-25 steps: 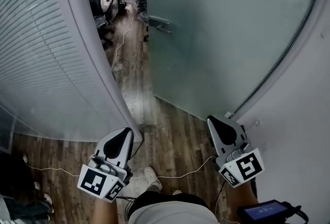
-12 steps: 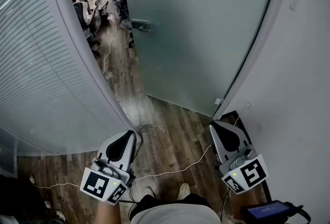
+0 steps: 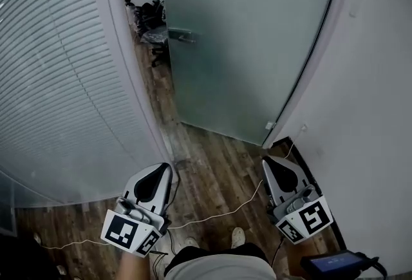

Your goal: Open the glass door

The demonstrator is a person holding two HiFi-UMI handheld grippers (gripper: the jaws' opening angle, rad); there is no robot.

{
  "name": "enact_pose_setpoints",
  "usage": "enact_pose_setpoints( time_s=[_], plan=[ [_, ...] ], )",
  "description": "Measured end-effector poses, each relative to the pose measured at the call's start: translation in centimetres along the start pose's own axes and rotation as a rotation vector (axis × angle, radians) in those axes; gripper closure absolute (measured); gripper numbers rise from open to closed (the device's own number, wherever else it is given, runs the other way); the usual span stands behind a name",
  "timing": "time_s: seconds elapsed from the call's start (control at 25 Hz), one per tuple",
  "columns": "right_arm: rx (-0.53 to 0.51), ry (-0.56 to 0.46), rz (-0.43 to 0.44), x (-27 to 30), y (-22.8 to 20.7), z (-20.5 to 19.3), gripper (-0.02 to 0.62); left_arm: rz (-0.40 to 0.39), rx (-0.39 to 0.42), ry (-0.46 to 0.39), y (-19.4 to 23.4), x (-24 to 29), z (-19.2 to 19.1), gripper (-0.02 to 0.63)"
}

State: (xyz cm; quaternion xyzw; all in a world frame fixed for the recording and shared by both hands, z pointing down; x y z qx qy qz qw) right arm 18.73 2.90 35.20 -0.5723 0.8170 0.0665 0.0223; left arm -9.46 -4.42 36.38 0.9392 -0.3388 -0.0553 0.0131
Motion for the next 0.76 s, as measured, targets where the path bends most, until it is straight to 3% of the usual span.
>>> enact_pose_setpoints(
  time_s=[0.32, 0.76],
  plan=[
    [-0.008, 0.038, 0.013, 3.8, 1.6, 0.7, 0.595, 0.033, -0.018, 0.0, 3.4, -1.3, 0.7, 0.607],
    [-0.045, -0.005, 0.034, -0.9, -1.6, -1.4, 0.595, 0.046, 0.01, -0.023, -2.5, 0.1, -1.9, 0.607]
  ],
)
Point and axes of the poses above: the fingertips, and each gripper's own axes: x forward along the fingers, y to its left, z out of its top, the point moved 8 cm from there along -x, backward along the fingers, and after that the axes turned 1 degree about -y, right-handed, at the moved point
